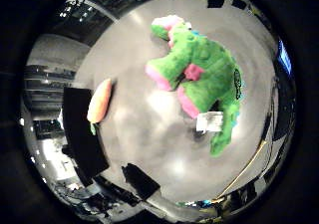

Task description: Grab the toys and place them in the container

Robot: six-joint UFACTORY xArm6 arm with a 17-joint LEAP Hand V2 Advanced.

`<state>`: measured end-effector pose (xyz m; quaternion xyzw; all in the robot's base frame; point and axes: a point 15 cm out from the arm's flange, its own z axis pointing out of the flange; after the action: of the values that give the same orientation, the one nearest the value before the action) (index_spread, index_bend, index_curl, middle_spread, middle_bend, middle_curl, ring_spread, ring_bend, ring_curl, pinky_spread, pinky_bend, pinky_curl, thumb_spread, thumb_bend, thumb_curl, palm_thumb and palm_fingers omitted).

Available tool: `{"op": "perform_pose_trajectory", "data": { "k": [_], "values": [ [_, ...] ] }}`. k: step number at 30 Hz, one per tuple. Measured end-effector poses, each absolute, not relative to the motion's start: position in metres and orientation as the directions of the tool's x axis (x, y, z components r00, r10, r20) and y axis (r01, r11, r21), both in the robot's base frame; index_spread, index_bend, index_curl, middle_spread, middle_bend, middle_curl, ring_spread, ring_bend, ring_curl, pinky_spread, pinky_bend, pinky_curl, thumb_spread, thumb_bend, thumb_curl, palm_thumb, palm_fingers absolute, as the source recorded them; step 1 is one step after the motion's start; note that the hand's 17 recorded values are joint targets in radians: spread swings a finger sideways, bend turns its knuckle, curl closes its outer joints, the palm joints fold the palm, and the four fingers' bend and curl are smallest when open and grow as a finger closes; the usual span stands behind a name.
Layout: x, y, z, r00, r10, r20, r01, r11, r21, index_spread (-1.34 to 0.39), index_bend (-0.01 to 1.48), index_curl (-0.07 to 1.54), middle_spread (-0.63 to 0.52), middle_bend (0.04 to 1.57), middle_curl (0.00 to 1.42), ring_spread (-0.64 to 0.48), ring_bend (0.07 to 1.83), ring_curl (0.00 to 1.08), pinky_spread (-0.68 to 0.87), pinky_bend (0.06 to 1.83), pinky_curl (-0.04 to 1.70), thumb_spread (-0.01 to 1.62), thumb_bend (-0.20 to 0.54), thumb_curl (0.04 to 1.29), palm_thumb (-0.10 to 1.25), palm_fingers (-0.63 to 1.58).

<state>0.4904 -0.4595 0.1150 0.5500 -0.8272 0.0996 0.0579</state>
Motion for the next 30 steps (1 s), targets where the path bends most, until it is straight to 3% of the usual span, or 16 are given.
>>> {"op": "perform_pose_trajectory", "data": {
  "k": [14, 21, 23, 26, 28, 29, 30],
  "values": [
    [0.485, -0.466, 0.074, -0.387, -0.892, 0.232, -0.922, 0.380, -0.077, -0.04, 0.22, 0.36, 0.26, 0.22, 0.28, 0.25, 0.25, 0.17, 0.36, 0.26, 0.28, 0.90, -0.033, 0.29, 0.24, 0.13],
    [0.497, -0.455, 0.069, -0.365, -0.902, 0.232, -0.931, 0.356, -0.081, -0.07, 0.14, 0.31, 0.25, 0.28, 0.31, 0.23, 0.39, 0.22, 0.37, 0.23, 0.28, 0.89, -0.030, 0.30, 0.24, 0.33],
    [0.501, -0.452, 0.067, -0.359, -0.904, 0.232, -0.933, 0.349, -0.084, -0.08, 0.12, 0.27, 0.23, 0.35, 0.32, 0.20, 0.55, 0.25, 0.37, 0.27, 0.28, 0.90, -0.026, 0.30, 0.27, 0.49],
    [0.505, -0.451, 0.067, -0.354, -0.906, 0.233, -0.935, 0.341, -0.093, -0.14, 0.11, 0.21, 0.09, 0.46, 0.35, 0.02, 0.84, 0.32, 0.22, 0.40, 0.29, 0.92, -0.016, 0.31, 0.34, 0.84],
    [0.509, -0.452, 0.068, -0.351, -0.906, 0.236, -0.936, 0.334, -0.107, -0.22, 0.13, 0.19, -0.04, 0.56, 0.39, -0.11, 0.95, 0.36, -0.03, 0.63, 0.35, 0.93, -0.017, 0.31, 0.38, 1.13],
    [0.510, -0.452, 0.067, -0.345, -0.908, 0.236, -0.938, 0.328, -0.109, -0.27, 0.23, 0.23, -0.10, 0.63, 0.42, -0.16, 0.97, 0.39, -0.19, 0.74, 0.39, 0.94, -0.016, 0.31, 0.41, 1.30],
    [0.511, -0.451, 0.067, -0.342, -0.910, 0.237, -0.940, 0.325, -0.109, -0.28, 0.24, 0.23, -0.11, 0.65, 0.43, -0.18, 0.98, 0.39, -0.22, 0.76, 0.40, 0.94, -0.013, 0.32, 0.43, 1.30]
  ]
}}
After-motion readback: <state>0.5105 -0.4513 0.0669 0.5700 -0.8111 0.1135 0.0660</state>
